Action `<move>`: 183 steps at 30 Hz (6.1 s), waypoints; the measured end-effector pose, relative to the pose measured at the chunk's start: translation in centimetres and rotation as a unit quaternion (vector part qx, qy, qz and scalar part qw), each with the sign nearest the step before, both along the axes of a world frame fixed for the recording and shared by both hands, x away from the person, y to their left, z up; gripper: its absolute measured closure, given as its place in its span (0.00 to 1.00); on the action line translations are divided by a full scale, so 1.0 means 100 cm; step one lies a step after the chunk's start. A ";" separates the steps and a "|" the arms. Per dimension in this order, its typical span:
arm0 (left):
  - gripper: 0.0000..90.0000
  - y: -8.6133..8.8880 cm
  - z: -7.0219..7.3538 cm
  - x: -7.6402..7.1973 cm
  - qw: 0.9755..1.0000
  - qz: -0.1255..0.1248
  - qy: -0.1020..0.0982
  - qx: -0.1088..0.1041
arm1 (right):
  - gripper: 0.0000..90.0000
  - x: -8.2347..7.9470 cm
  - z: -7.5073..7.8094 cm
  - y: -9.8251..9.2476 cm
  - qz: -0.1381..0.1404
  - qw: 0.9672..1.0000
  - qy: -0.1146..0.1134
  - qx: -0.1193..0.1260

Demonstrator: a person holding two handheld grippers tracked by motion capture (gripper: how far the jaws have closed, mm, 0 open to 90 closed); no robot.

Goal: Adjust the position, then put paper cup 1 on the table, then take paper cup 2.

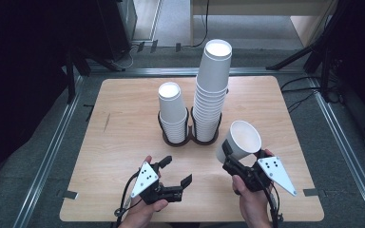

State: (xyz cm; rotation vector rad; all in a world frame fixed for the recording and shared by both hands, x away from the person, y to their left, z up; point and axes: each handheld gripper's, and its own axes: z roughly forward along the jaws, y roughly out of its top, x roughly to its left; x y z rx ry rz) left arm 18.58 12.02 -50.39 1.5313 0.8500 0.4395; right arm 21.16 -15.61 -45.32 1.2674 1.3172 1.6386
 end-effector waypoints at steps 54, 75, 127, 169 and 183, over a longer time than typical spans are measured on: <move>0.10 0.042 0.003 0.018 0.998 0.066 0.004 -0.005 | 0.16 0.118 -0.060 -0.054 -0.112 0.982 0.007 -0.151; 0.09 0.043 0.003 0.018 0.998 0.068 0.005 -0.003 | 0.16 0.150 -0.087 -0.073 -0.149 0.972 0.071 -0.165; 0.00 0.006 0.015 0.039 0.995 0.088 0.002 0.036 | 0.00 0.056 -0.006 -0.092 -0.087 0.990 0.045 -0.101; 0.00 -0.113 0.035 0.134 0.970 0.224 -0.051 0.079 | 0.00 0.118 0.118 0.027 0.107 0.991 0.001 -0.082; 0.00 -0.124 0.034 0.142 0.968 0.228 -0.062 0.082 | 0.00 0.148 0.111 0.041 0.132 0.985 0.017 -0.107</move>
